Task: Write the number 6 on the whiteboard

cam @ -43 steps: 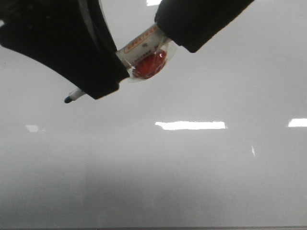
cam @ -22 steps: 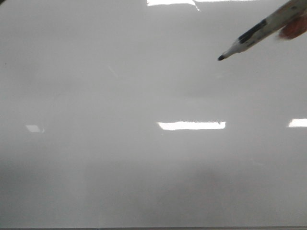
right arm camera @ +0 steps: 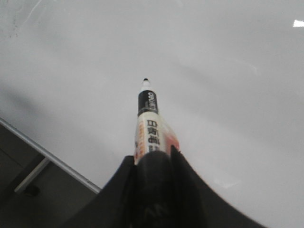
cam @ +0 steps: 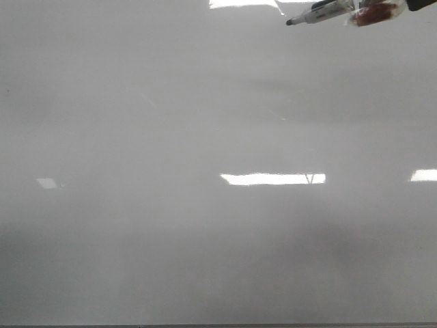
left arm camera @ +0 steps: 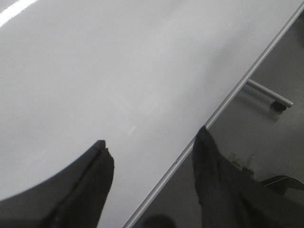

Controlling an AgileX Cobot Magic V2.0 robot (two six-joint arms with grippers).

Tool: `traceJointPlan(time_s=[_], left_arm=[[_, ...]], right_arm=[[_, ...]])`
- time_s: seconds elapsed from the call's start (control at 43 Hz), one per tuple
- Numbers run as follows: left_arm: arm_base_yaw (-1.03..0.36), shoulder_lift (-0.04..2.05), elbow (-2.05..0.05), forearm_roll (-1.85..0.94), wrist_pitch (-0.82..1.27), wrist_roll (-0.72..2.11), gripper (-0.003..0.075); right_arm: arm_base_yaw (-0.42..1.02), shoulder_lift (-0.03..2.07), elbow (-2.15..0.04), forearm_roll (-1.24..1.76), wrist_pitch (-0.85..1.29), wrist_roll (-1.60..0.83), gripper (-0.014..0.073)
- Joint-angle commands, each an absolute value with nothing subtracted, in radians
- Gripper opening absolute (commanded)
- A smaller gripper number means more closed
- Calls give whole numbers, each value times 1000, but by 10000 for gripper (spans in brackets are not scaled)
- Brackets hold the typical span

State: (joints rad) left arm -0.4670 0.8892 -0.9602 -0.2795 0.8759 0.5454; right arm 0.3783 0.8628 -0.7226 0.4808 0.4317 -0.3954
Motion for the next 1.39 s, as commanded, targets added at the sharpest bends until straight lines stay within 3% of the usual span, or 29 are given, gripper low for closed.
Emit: traceJointPlan(time_s=[0.0,0.697,0.906,1.115,1.371], left_arm=[[-462,880,-986,-308,808,534,365],[-462,880,-986,-308,806,534,365],[-462,880,-986,-308,806,534,365],[-462,880,-986,-308,804,534,365],[-462,880,-986,-308,804,534,365]], right_arm=[[381,899,-753,518,312,-408,-67],[379,1222,-956,519,152,-408,-67],[380,1316,-995,509,195,-408,-67],[378,1365,-991,411,407,-408,-67],[344,1321,-996,396,300,-389,-66]])
